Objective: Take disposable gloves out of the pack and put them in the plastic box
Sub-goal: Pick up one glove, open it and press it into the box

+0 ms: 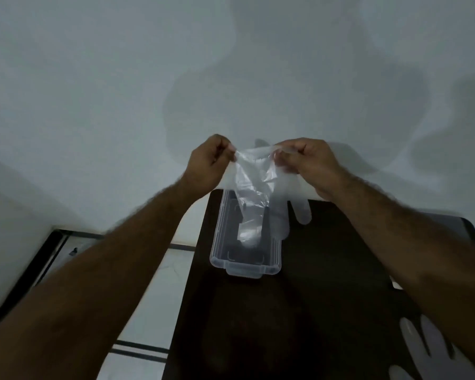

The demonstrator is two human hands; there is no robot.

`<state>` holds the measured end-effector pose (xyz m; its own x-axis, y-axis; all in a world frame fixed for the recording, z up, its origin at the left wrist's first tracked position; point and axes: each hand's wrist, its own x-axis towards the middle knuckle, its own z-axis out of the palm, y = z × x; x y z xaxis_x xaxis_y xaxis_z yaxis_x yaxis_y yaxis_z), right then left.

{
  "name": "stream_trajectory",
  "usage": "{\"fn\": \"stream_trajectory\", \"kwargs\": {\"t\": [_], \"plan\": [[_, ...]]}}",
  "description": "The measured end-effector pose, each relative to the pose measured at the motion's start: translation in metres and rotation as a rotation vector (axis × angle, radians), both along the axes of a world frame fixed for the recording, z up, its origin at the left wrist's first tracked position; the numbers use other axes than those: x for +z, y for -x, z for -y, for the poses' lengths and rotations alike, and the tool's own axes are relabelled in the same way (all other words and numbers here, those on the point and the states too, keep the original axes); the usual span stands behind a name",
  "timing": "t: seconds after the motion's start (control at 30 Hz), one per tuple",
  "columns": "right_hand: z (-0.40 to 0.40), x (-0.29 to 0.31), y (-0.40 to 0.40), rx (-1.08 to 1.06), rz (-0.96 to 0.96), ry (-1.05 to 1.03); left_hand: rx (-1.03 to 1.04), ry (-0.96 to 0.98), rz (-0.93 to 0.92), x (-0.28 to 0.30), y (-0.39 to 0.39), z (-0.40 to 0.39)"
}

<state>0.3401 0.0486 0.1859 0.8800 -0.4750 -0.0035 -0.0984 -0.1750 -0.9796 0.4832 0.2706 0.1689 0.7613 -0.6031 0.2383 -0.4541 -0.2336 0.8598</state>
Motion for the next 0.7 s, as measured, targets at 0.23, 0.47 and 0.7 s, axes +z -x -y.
{"fn": "stream_trajectory", "kwargs": {"t": [0.23,0.47,0.7], "plan": [[-0.016,0.023,0.025,0.098,0.183,0.077,-0.173,0.059,0.457,0.02,0.001,-0.035],[-0.028,-0.035,0.059,0.252,-0.035,0.294,-0.455,-0.201,0.71,-0.042,0.007,-0.068],[-0.025,-0.1,0.06,0.442,-0.156,0.544,-0.586,-0.341,0.74,-0.106,0.007,-0.059]]}}
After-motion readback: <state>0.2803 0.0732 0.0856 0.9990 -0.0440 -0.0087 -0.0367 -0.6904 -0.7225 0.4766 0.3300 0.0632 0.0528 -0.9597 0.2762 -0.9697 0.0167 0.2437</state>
